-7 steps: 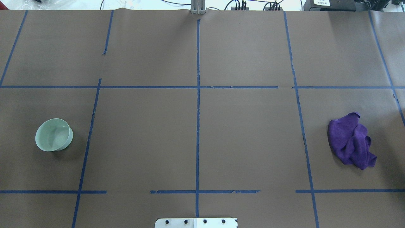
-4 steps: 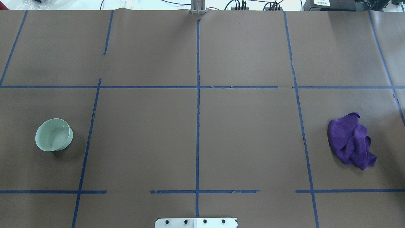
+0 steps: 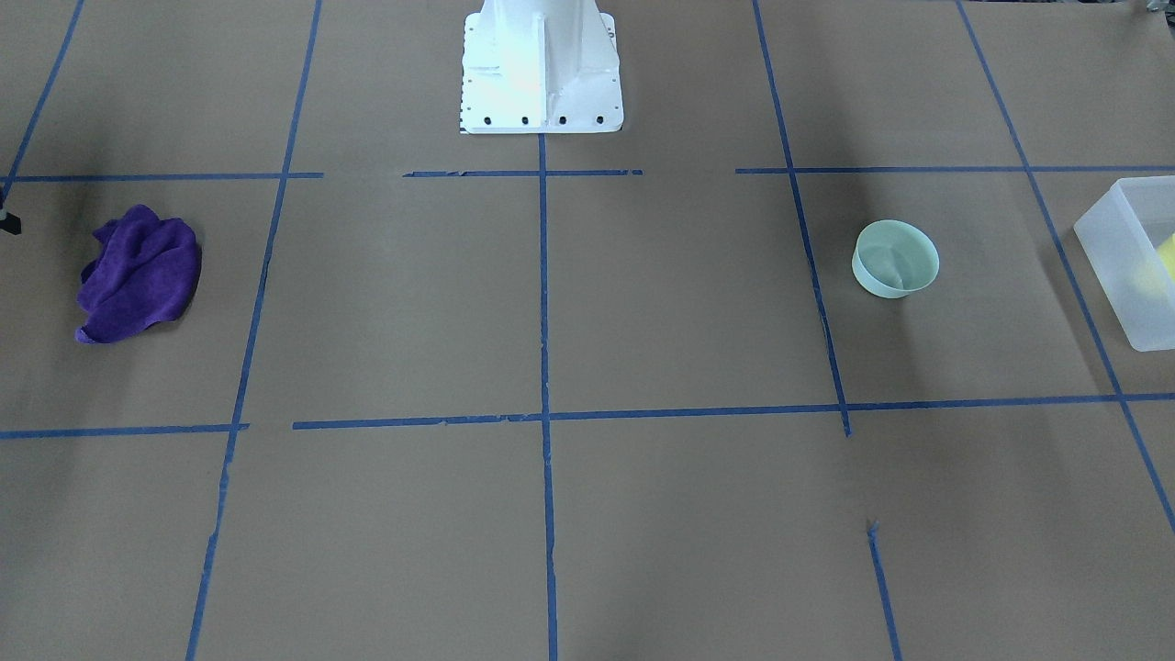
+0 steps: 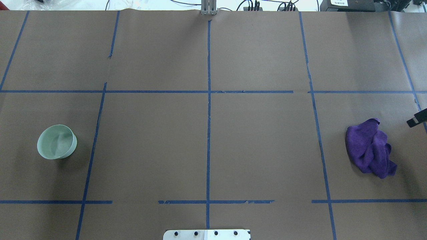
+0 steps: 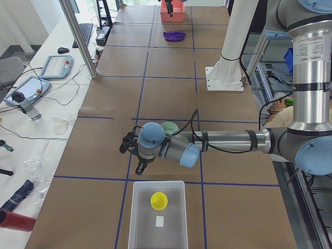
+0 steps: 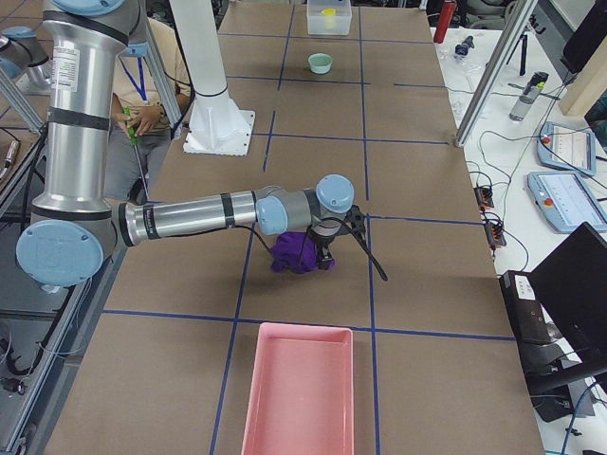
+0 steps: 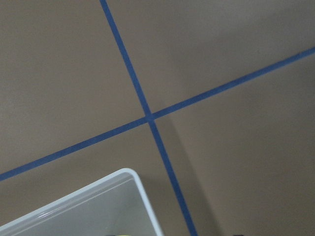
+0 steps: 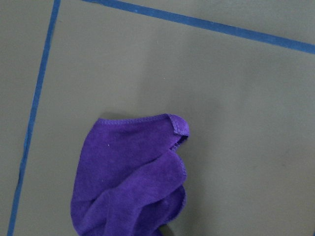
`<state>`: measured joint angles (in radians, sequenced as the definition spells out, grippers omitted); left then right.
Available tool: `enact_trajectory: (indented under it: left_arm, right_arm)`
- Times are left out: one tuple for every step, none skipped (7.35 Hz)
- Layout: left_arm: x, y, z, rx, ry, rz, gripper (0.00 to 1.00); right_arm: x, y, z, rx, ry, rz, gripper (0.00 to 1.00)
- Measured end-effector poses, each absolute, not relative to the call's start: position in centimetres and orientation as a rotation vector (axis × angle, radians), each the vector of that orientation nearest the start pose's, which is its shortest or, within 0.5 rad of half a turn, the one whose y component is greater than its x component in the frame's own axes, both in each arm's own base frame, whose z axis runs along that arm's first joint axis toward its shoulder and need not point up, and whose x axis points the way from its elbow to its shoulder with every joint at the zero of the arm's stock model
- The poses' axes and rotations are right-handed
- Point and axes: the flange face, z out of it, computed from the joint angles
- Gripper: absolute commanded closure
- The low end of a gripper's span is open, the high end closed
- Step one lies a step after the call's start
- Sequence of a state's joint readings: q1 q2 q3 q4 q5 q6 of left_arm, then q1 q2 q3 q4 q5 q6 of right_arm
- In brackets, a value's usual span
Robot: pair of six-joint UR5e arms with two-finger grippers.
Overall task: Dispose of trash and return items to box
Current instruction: 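Grasp the purple cloth with the right gripper while the left gripper approaches the green bowl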
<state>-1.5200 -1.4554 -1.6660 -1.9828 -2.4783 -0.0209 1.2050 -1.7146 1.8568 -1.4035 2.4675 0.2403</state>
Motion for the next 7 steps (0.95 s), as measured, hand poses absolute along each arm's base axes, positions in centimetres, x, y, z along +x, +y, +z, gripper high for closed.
enact_trajectory:
  left_arm:
    - [-0.4, -46.2, 59.1, 0.306, 0.952, 0.196, 0.14]
    - [2.7, -46.1, 57.1, 0.282, 0.984, 0.180, 0.14]
    - [5.8, -45.9, 55.8, 0.260, 1.006, 0.164, 0.14]
    - [8.6, -45.6, 54.9, 0.241, 1.014, 0.147, 0.14]
    - [11.0, -45.2, 54.5, 0.229, 1.009, 0.126, 0.14]
    - [12.6, -44.9, 54.4, 0.221, 0.996, 0.111, 0.14]
    - [13.8, -44.4, 55.0, 0.216, 0.966, 0.103, 0.12]
  right_arm:
    - [-15.0, -41.8, 54.9, -0.010, -0.939, -0.201, 0.00]
    - [-18.2, -40.2, 54.9, -0.021, -0.922, -0.150, 0.00]
    - [-20.5, -38.9, 55.5, -0.016, -0.878, -0.121, 0.17]
    - [-21.8, -38.0, 56.5, 0.000, -0.826, -0.112, 0.67]
    - [-22.2, -37.3, 57.6, 0.006, -0.789, -0.105, 1.00]
    - [-22.0, -36.7, 58.4, 0.003, -0.766, -0.099, 1.00]
    - [-21.9, -36.5, 58.8, 0.001, -0.757, -0.095, 1.00]
